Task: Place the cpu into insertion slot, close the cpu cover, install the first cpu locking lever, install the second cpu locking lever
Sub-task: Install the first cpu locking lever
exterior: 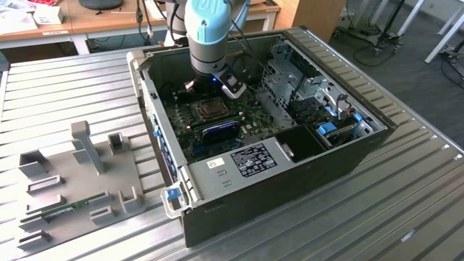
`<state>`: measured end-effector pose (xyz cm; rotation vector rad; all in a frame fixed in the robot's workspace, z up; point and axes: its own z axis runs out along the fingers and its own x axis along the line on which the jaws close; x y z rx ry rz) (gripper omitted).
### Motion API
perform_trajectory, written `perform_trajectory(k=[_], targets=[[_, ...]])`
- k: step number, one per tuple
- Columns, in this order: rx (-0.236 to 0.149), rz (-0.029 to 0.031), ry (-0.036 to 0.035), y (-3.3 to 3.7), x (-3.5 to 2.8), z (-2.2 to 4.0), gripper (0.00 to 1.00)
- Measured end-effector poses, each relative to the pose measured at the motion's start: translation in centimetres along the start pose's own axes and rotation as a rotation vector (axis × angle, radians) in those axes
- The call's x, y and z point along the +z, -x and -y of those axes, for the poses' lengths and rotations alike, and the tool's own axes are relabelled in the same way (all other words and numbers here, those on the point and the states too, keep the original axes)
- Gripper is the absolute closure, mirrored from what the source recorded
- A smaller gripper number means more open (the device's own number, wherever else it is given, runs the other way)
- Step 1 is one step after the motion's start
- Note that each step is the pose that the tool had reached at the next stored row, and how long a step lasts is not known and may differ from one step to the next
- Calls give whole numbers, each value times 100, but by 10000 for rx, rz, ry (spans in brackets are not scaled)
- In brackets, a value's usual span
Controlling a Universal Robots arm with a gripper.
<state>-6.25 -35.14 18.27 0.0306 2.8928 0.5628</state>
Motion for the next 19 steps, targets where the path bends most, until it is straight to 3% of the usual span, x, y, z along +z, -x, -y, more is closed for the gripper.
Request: perform_trajectory(k=[3, 9, 15, 19], targets=[[14, 21, 114, 0, -2, 3, 89], [60, 97, 511, 2, 4, 3, 89], [66, 90, 503, 2, -10, 5, 89], [66, 90, 504, 13, -64, -17, 89]])
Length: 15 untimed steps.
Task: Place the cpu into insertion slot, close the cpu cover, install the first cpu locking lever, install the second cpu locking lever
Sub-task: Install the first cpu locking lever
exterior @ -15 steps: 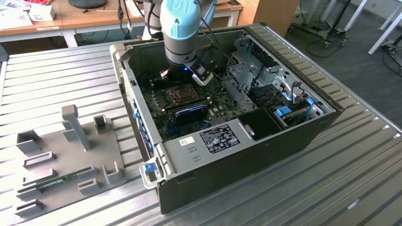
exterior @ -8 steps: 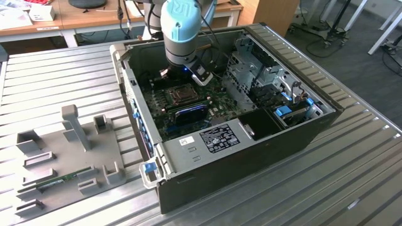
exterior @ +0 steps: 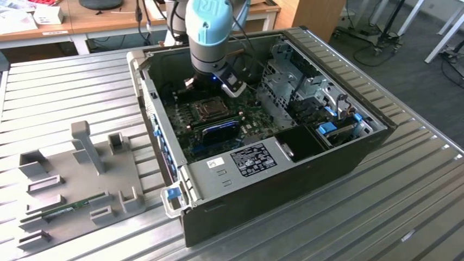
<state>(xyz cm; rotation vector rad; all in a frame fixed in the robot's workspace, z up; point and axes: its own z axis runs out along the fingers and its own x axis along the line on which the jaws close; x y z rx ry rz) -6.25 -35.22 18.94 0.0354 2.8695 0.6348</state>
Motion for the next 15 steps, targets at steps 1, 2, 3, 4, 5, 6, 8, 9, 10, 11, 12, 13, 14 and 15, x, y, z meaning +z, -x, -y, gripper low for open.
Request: perform_trajectory(k=[1, 2, 3, 4, 5, 6, 8, 9, 10, 11, 12, 13, 14, 15], targets=[[0, 1, 0, 3, -14, -7, 89], [-2, -1, -3, 6, -26, -12, 89], [-6, 0, -21, 8, -35, -17, 89], [-14, -2, -64, 10, -41, -21, 89], [-26, -10, -139, 11, -47, -23, 89], [-39, -31, -245, 12, -52, -25, 89], [-66, -93, -510, 13, -57, -28, 89], [-79, -134, -653, 13, -59, -28, 89], [-94, -174, -807, 13, -61, -29, 89], [-106, -183, -884, 14, -66, -31, 89], [-110, -185, -905, 17, -76, -35, 89], [-113, -185, -914, 20, -91, -43, 89], [-115, -184, -924, 24, -108, -51, 89], [-118, -185, -946, 28, -128, -61, 89]])
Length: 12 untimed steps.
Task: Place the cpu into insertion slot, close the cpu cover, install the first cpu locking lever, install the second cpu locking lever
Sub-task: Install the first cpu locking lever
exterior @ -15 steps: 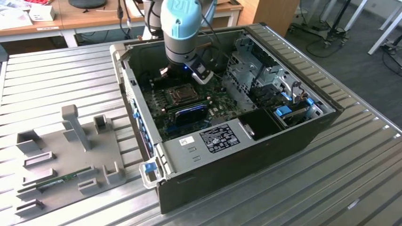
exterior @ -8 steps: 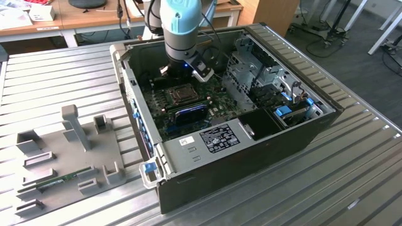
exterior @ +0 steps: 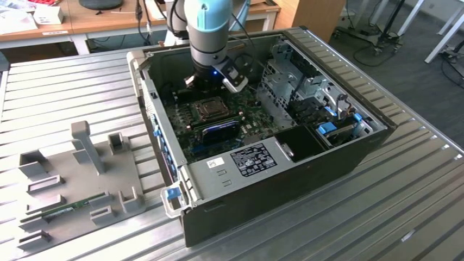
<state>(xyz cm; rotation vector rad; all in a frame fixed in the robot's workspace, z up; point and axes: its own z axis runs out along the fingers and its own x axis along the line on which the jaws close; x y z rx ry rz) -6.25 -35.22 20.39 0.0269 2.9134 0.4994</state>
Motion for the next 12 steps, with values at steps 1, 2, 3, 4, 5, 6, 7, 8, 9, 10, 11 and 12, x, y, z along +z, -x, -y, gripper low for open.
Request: perform_trajectory(k=[1, 2, 3, 4, 5, 6, 7, 8, 9, 10, 11, 12], targets=[[-6, -4, -48, 3, -17, -7, 89], [-16, -17, -126, 6, -29, -12, 89], [-26, -48, -227, 7, -36, -13, 89], [-33, -97, -349, 8, -40, -14, 89], [-36, -155, -473, 8, -41, -14, 89], [-34, -228, -598, 8, -41, -15, 89], [-25, -312, -718, 8, -40, -15, 89], [-13, -407, -838, 8, -40, -14, 89], [4, -510, -954, 8, -40, -14, 89], [23, -629, -1085, 8, -41, -14, 89], [39, -741, -1210, 8, -42, -13, 89], [48, -831, -1322, 8, -41, -14, 89]])
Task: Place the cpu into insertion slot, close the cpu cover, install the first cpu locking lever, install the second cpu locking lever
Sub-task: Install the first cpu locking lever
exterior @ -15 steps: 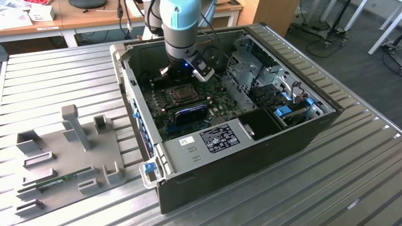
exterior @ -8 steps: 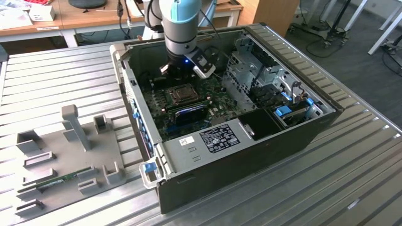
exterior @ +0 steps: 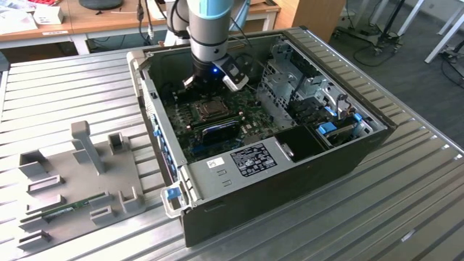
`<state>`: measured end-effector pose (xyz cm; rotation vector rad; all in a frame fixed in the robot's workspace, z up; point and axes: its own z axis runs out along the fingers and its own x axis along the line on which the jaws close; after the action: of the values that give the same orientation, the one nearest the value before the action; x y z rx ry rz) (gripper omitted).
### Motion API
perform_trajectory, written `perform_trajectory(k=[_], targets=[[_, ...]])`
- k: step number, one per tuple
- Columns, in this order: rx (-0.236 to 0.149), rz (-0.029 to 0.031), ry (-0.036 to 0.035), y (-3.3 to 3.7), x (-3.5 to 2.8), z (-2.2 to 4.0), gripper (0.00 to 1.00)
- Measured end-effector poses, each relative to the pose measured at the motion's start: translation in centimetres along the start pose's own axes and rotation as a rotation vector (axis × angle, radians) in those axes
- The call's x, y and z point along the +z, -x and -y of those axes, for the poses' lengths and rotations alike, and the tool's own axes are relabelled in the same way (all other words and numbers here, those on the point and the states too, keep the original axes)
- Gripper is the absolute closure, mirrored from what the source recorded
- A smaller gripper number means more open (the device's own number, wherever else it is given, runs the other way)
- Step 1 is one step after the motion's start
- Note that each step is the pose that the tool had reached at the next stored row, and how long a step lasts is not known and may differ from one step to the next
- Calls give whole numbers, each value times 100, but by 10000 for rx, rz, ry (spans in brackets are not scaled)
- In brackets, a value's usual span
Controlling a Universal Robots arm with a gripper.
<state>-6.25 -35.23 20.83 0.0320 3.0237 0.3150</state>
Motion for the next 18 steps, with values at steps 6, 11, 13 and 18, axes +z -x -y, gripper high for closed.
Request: perform_trajectory(k=[6, 11, 13, 18], targets=[[5, -48, -53, 4, 1, 0, 89], [-15, -54, 78, 12, 1, 0, 89], [-34, -57, 122, 35, 5, -1, 89], [-57, -66, 147, 132, 13, -1, 89]])
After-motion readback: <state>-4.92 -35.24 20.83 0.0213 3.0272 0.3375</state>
